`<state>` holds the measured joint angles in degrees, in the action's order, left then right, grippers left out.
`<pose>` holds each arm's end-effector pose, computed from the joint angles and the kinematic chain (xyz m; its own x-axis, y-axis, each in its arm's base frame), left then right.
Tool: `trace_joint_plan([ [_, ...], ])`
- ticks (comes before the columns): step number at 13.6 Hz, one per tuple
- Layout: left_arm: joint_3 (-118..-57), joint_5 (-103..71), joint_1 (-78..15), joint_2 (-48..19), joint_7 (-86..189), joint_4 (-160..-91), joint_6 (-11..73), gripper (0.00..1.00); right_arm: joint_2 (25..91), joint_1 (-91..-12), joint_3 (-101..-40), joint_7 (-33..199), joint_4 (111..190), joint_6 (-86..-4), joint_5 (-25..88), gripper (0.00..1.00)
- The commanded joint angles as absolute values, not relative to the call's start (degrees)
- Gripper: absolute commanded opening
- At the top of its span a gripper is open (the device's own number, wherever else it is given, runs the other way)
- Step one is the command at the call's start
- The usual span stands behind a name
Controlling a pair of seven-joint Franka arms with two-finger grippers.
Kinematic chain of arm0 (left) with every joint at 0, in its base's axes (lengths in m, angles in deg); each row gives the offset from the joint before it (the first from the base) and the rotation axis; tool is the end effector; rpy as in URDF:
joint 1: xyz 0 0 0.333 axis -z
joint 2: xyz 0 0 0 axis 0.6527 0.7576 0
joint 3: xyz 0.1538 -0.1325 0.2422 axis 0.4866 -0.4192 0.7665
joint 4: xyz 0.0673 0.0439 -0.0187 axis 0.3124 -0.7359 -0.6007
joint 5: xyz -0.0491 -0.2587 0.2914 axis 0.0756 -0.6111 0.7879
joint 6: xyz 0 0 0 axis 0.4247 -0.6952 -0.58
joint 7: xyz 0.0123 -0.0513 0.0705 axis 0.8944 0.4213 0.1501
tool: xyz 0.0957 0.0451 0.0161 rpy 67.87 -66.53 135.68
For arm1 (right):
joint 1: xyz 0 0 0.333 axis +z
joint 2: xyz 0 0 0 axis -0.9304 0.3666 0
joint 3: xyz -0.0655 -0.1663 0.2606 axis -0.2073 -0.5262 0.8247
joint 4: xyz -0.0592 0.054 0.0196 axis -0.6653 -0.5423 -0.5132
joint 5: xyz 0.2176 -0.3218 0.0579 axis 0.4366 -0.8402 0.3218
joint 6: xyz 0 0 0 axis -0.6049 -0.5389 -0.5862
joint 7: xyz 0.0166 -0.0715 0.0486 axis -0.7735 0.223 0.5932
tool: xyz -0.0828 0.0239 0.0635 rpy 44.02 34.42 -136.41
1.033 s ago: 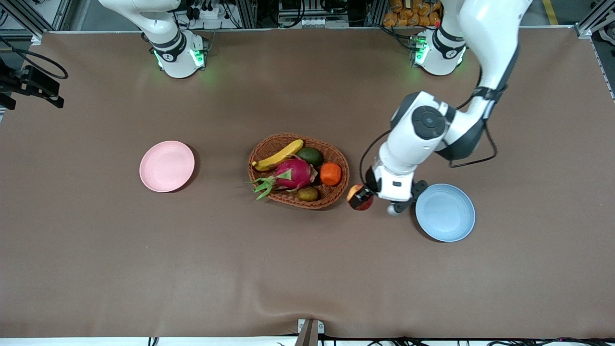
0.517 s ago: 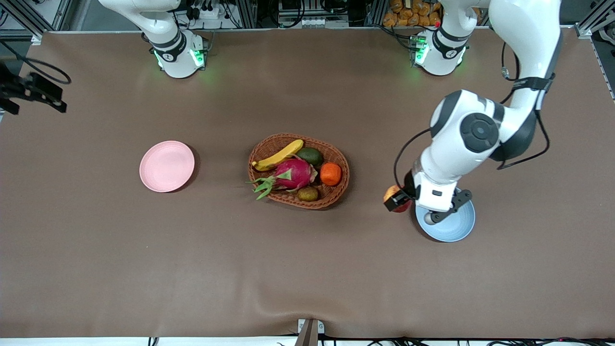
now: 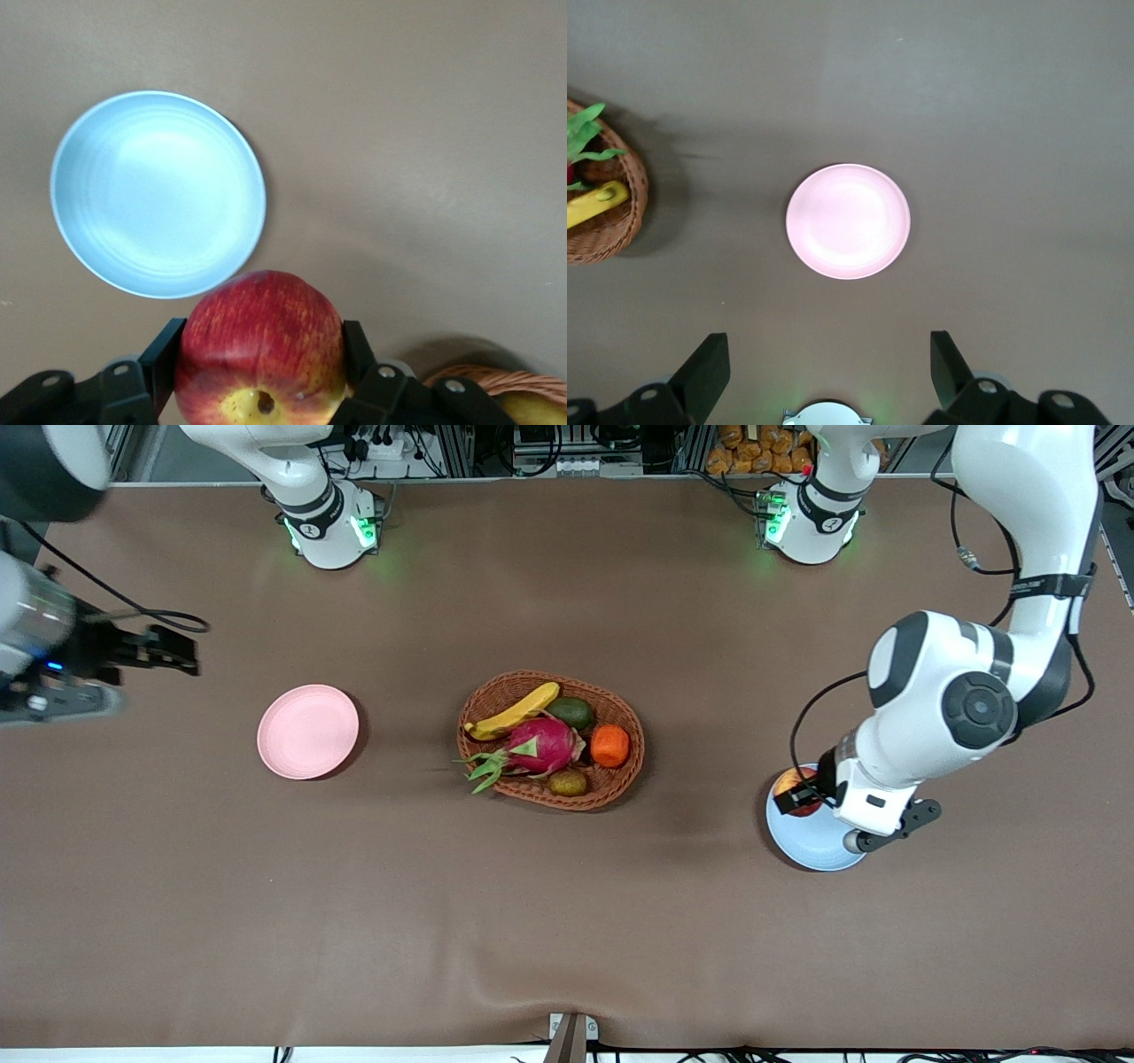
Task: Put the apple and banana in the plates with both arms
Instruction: 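Lower the apple toward the plate while the right gripper reaches the basket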
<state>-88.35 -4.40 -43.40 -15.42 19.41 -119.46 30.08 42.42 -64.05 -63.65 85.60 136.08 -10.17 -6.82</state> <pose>0.6487 -0.1613 0.3839 0.9231 0.3790 -0.0658 0.3832 -0.9210 0.0704 0.5745 0.0560 0.5801 0.9701 0.1374 -0.2000 0.1427 -0.9897 0.0125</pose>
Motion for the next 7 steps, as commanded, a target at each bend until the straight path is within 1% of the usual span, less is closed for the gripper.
trace_joint_plan([
  [1,-88.7,-3.3,-44.9,-13.8,24.3,-119.1,28.2,0.0,45.3,-60.5,-63.8,96.9,137.0,-10.4,-3.0,1.0],
  [3,-88.0,-2.0,-45.1,-12.2,26.4,-119.1,28.1,0.0,47.2,-58.4,-63.9,109.1,139.6,-12.6,1.6,1.0],
  [5,-87.1,1.6,-45.1,-10.7,26.6,-119.1,28.1,0.0,47.9,-57.5,-63.8,117.8,143.3,-17.1,6.1,1.0],
  [7,-87.1,5.4,-45.0,-9.1,26.7,-119.0,28.2,0.0,50.5,-57.5,-63.9,124.4,144.2,-19.1,11.5,1.0],
])
